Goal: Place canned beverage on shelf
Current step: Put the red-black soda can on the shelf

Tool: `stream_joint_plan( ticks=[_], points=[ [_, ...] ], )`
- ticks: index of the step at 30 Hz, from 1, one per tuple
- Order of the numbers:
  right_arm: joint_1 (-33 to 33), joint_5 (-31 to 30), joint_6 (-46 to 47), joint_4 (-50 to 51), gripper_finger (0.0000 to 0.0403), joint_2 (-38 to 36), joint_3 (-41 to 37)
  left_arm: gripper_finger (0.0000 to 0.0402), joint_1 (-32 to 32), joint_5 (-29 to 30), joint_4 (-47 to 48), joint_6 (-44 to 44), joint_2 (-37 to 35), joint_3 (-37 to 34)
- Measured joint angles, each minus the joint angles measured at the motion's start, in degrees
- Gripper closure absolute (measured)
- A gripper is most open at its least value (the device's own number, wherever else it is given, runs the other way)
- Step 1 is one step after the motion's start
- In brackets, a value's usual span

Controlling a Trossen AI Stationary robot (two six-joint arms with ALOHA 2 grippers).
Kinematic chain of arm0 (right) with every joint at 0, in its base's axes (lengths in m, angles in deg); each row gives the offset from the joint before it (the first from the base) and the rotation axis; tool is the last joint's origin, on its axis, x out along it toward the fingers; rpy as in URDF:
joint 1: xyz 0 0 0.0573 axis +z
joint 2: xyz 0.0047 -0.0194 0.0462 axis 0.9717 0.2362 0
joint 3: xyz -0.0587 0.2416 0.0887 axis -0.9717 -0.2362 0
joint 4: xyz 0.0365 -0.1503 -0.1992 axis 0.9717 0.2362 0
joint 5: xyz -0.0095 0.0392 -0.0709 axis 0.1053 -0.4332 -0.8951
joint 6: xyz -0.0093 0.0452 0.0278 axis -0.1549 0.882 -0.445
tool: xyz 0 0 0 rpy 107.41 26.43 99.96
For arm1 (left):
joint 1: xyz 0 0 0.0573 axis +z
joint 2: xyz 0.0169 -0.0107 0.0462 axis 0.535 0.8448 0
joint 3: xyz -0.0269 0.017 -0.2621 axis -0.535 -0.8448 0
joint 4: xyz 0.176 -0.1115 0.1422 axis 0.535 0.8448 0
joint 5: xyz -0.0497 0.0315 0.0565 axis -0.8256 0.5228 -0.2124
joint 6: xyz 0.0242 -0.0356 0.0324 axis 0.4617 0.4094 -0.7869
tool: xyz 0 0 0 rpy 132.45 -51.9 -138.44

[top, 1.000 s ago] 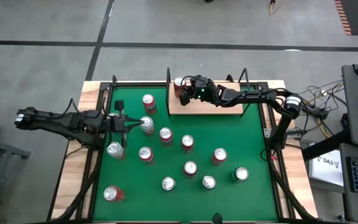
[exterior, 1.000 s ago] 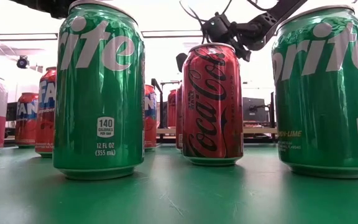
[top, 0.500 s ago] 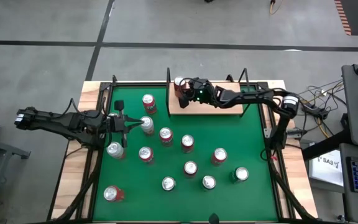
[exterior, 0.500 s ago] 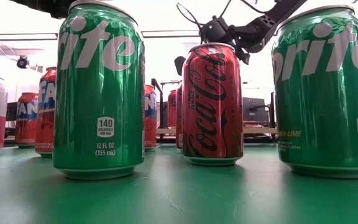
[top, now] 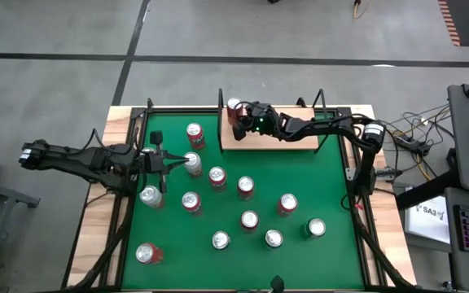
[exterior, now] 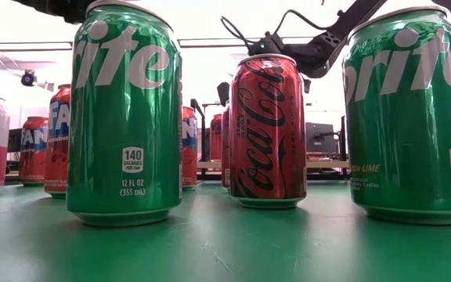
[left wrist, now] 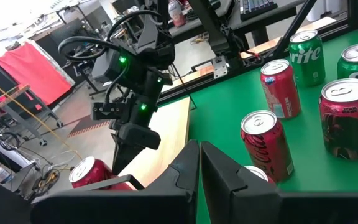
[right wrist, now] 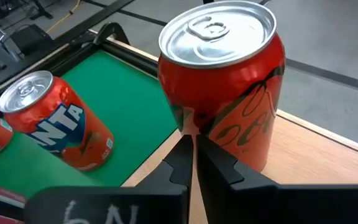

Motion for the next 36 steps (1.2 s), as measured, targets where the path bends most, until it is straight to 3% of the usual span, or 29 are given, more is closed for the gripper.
stream_joint_plan(
  ticks=[17,25,36],
  points=[
    [-1.29,-0.05,-0.43,4.48,0.0390,-0.12,0.00,0.0402,0.00,0.00,0.05,0.00,0.06,0.00],
    [-1.55,-7.60,2.87,6.37,0.0391,0.05,0.00,0.0402,0.00,0.00,0.07,0.00,0.06,0.00],
    [-2.25,-7.03,2.79,1.70,0.0391,0.07,0.00,0.0402,0.00,0.00,0.09,0.00,0.06,0.00]
  ],
)
